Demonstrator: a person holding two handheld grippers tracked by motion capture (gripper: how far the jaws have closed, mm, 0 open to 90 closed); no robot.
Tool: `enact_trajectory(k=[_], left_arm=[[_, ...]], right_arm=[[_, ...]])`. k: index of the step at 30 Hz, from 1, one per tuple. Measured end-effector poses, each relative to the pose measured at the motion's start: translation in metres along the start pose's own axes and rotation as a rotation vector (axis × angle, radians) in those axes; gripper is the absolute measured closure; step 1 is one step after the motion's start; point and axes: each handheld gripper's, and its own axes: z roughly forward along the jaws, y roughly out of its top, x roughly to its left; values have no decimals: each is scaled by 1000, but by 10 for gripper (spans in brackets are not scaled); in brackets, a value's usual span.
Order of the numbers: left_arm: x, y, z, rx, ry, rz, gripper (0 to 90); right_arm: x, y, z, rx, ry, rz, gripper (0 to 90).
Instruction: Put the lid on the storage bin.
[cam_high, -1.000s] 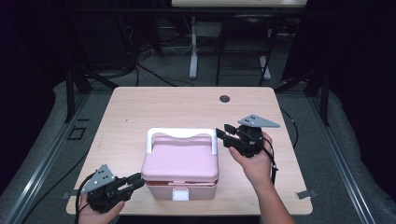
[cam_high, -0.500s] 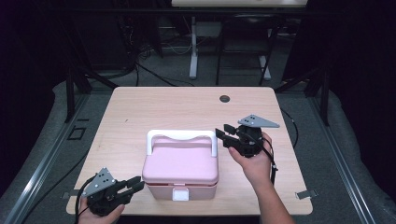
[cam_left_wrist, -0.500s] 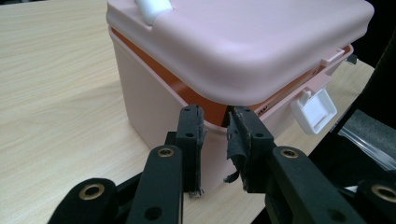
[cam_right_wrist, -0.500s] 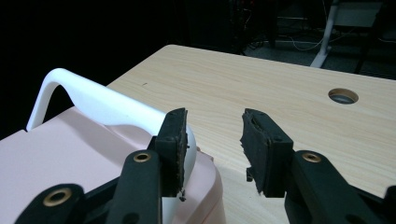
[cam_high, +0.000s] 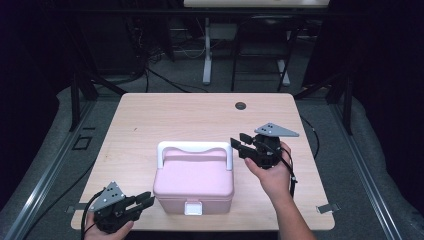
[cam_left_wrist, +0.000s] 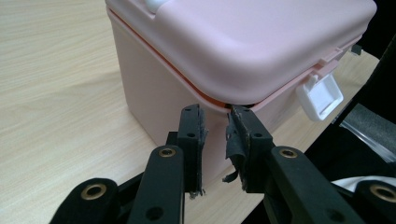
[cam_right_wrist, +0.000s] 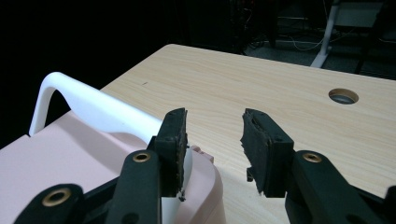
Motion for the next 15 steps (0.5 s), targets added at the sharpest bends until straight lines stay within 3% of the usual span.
enact_trajectory(k=[15], left_arm=[[6,1,-1,-22,15,-19,741]], right_arm=[[0,0,0,1,1,0,594]])
